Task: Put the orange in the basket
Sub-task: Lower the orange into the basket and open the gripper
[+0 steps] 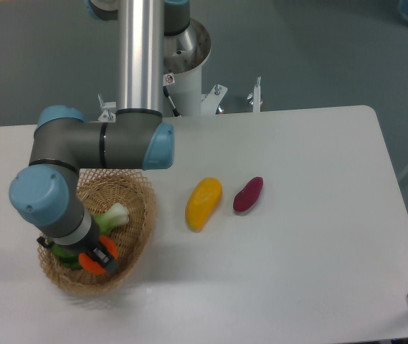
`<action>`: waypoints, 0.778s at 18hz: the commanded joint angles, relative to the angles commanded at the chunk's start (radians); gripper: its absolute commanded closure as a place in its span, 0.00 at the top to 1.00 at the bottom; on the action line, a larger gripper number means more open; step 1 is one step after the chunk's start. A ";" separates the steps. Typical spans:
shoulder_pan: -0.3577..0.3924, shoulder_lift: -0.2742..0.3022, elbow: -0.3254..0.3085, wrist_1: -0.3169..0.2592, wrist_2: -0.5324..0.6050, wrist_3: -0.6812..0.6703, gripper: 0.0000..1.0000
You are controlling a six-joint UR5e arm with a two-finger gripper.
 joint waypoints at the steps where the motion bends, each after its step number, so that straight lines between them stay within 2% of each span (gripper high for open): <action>1: -0.003 0.000 0.000 0.000 0.000 -0.009 0.85; 7: -0.009 0.003 0.000 0.009 0.000 -0.043 0.99; 10: -0.009 0.008 0.002 0.017 -0.003 -0.067 0.99; 12: -0.008 0.014 -0.008 0.050 -0.002 -0.080 1.00; 14: 0.000 0.038 -0.044 0.110 -0.002 -0.103 1.00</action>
